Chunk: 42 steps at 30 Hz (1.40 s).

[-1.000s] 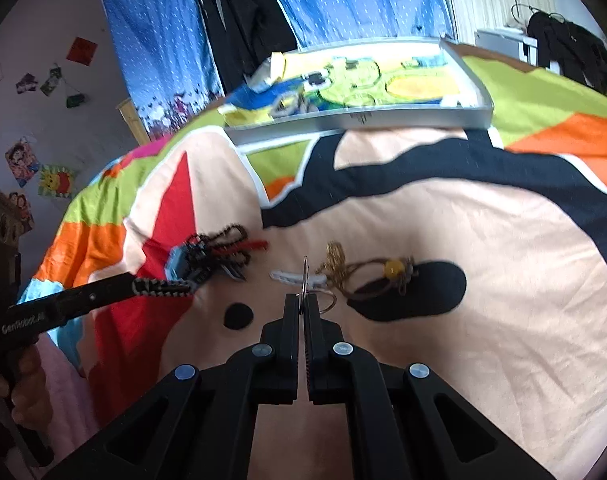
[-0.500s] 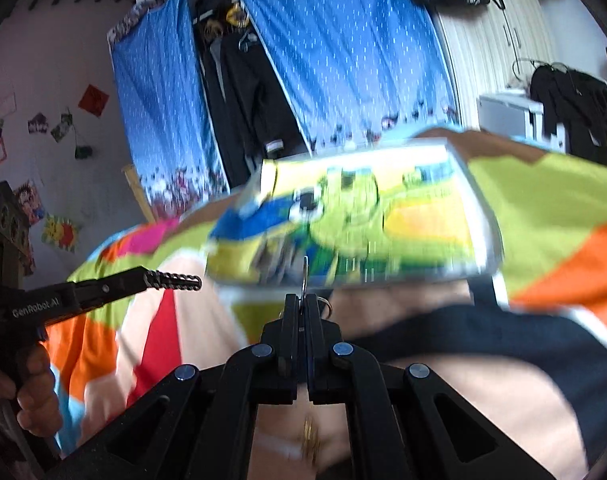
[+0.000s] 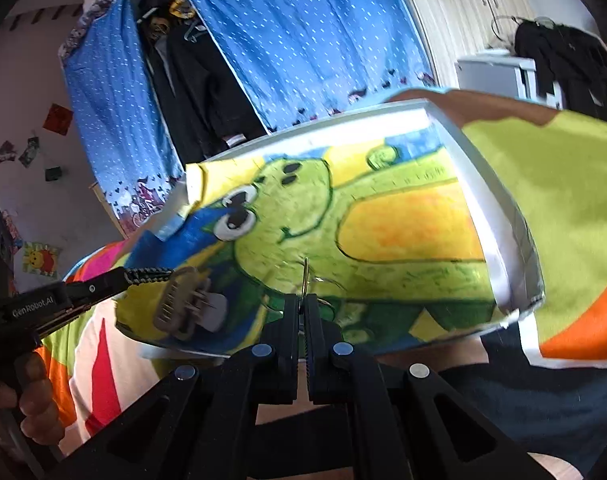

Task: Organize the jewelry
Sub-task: 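Carry both items into the silver tray and open both tools, then move both open tools back over the remaining jewelry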

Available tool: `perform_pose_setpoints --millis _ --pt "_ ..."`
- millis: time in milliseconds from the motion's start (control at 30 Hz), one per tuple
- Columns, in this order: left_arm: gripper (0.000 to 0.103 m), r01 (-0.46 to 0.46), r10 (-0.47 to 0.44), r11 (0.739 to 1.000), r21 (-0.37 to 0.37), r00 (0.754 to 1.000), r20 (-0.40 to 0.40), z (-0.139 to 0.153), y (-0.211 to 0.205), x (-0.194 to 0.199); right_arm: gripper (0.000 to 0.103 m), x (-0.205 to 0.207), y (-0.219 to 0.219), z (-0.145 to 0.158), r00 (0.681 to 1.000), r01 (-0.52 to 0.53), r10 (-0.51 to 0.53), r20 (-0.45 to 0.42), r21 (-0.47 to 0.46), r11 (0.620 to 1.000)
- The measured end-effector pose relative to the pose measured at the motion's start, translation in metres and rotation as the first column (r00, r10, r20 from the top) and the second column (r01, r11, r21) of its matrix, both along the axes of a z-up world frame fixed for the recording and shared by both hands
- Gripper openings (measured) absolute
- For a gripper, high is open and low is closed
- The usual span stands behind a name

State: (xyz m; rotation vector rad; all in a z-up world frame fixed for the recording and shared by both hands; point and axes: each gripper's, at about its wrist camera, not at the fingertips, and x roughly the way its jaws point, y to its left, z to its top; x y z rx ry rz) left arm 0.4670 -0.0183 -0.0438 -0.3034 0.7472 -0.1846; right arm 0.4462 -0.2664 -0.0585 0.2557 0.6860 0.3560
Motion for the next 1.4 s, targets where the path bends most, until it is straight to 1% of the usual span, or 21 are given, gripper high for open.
perform_pose_setpoints --millis 167,233,267,300,333,367,500,533,567,600,633,667,800,867,1000,1067,1233,1267,1300,1333,1400 --pt "0.001 -0.021 0.023 0.999 0.043 0.999 -0.036 -0.003 -0.004 -0.003 0.004 0.001 -0.007 0.000 0.999 0.031 -0.031 -0.014 -0.002 1.000" --pt "0.009 -0.024 0.028 0.997 0.071 0.998 -0.052 -0.002 -0.007 -0.004 0.008 0.000 -0.008 0.000 0.999 0.039 -0.039 -0.021 -0.008 0.999" --pt "0.021 -0.024 0.028 0.997 0.078 0.998 -0.054 -0.001 -0.008 -0.004 0.016 0.000 -0.009 0.000 0.999 0.043 -0.043 -0.023 -0.009 0.999" --pt "0.038 -0.027 0.032 0.996 0.087 0.998 -0.052 0.000 -0.009 -0.007 0.020 0.000 -0.010 0.001 0.999 0.044 -0.044 -0.023 -0.007 0.999" --pt "0.044 -0.035 0.039 0.996 0.088 0.998 -0.045 0.002 -0.008 -0.009 0.028 -0.002 -0.010 0.002 0.999 0.043 -0.043 -0.019 -0.006 0.999" --pt "0.048 -0.046 0.049 0.995 0.086 0.998 -0.035 0.005 -0.007 -0.013 0.033 -0.004 -0.010 0.004 0.999 0.046 -0.046 -0.012 -0.015 0.999" --pt "0.058 -0.077 0.079 0.995 0.069 0.997 -0.027 0.021 -0.002 -0.026 0.035 -0.009 -0.010 0.012 0.999 0.053 -0.053 0.006 -0.048 0.997" --pt "0.061 -0.082 0.084 0.994 0.072 0.996 -0.021 0.026 -0.001 -0.030 0.040 -0.012 -0.012 0.015 0.998 0.060 -0.060 0.015 -0.051 0.997" --pt "0.070 -0.087 0.088 0.994 0.073 0.996 -0.012 0.031 0.000 -0.035 0.048 -0.015 -0.014 0.018 0.998 0.066 -0.065 0.024 -0.051 0.996" --pt "0.078 -0.098 0.098 0.993 0.071 0.995 0.004 0.037 0.001 -0.042 0.052 -0.018 -0.016 0.022 0.997 0.072 -0.071 0.036 -0.049 0.996" --pt "0.081 -0.112 0.110 0.991 0.068 0.994 0.027 0.044 0.002 -0.049 0.060 -0.024 -0.018 0.028 0.996 0.078 -0.076 0.056 -0.044 0.996" --pt "0.082 -0.118 0.116 0.991 0.069 0.993 0.036 0.049 0.002 -0.055 0.066 -0.029 -0.020 0.033 0.994 0.080 -0.077 0.074 -0.042 0.996" --pt "0.083 -0.138 0.128 0.985 0.105 0.987 0.100 0.071 -0.002 -0.083 0.079 -0.053 -0.024 0.056 0.984 0.090 -0.079 0.158 -0.059 0.994" --pt "0.083 -0.154 0.134 0.980 0.129 0.980 0.148 0.080 -0.005 -0.101 0.089 -0.068 -0.025 0.066 0.977 0.094 -0.079 0.200 -0.064 0.994" --pt "0.083 -0.162 0.124 0.973 0.165 0.968 0.216 0.095 -0.012 -0.137 0.095 -0.102 -0.027 0.085 0.961 0.077 -0.059 0.271 -0.057 0.995" --pt "0.083 -0.175 0.125 0.968 0.181 0.958 0.257 0.101 -0.016 -0.157 0.103 -0.118 -0.027 0.093 0.950 0.075 -0.052 0.309 -0.061 0.995" --pt "0.083 -0.185 0.120 0.965 0.187 0.941 0.315 0.109 -0.019 -0.201 0.103 -0.164 -0.028 0.107 0.922 0.074 -0.044 0.384 -0.062 0.995" --pt "0.087 -0.186 0.119 0.965 0.186 0.939 0.323 0.110 -0.019 -0.210 0.103 -0.172 -0.028 0.107 0.918 0.073 -0.042 0.394 -0.064 0.995" --pt "0.094 -0.189 0.120 0.965 0.184 0.935 0.333 0.111 -0.018 -0.219 0.103 -0.182 -0.028 0.108 0.912 0.075 -0.041 0.407 -0.068 0.995" --pt "0.097 -0.198 0.126 0.964 0.178 0.928 0.350 0.111 -0.018 -0.231 0.103 -0.193 -0.028 0.109 0.907 0.079 -0.041 0.420 -0.073 0.994" --pt "0.098 -0.201 0.126 0.965 0.171 0.920 0.371 0.112 -0.016 -0.250 0.103 -0.209 -0.029 0.110 0.901 0.083 -0.044 0.432 -0.073 0.994"
